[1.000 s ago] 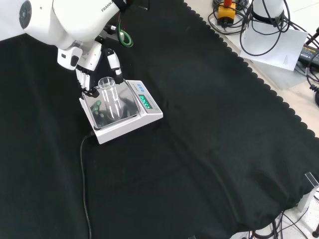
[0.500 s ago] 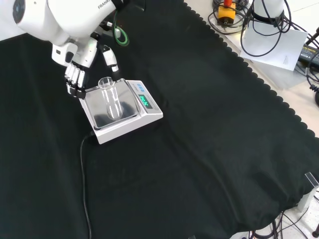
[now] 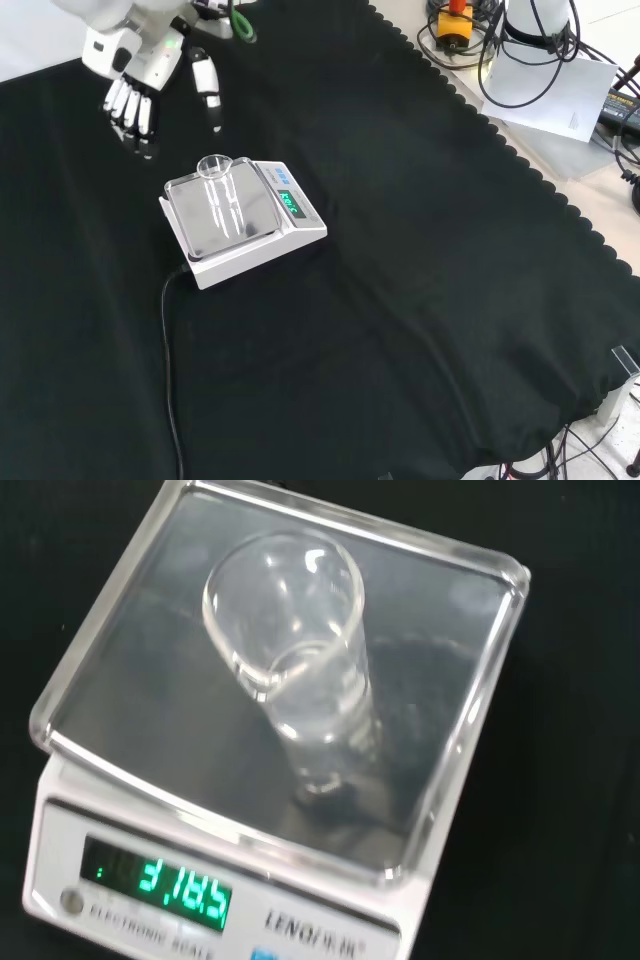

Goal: Put the beaker on the electronic balance.

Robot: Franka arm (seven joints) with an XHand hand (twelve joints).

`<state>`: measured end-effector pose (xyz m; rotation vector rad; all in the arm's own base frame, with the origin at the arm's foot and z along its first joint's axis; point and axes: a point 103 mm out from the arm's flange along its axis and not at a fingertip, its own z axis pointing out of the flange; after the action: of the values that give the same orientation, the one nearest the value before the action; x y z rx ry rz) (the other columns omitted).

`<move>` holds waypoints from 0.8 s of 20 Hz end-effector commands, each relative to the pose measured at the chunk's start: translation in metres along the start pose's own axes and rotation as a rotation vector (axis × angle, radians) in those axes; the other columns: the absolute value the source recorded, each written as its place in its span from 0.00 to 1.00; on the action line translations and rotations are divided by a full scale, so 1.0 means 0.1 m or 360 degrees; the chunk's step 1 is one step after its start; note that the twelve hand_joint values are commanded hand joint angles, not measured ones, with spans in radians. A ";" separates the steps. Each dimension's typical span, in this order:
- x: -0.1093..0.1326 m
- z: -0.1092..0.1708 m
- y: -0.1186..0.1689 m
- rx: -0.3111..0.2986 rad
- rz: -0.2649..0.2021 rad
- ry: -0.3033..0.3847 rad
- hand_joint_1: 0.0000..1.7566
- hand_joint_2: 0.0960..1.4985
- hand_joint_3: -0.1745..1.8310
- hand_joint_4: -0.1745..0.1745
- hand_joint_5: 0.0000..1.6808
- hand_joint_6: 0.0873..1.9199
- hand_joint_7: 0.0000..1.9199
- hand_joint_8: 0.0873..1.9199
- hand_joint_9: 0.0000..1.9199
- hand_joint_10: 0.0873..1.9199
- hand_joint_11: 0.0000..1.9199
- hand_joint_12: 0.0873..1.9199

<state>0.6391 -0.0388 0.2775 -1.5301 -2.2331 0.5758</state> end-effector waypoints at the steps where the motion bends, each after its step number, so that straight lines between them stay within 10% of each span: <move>1: 0.06 0.48 -1.41 -0.0054 0.0160 -0.0078 0.33 0.60 0.05 0.39 0.33 0.00 0.19 0.29 0.14 0.43 0.00 0.69; 16: -0.13 0.68 -2.20 -0.0256 0.0446 -0.0018 0.35 0.67 0.00 0.34 0.30 0.22 0.27 0.32 0.28 0.38 0.07 0.75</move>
<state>0.4596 -0.0941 0.3163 -1.7059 -2.1622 0.5756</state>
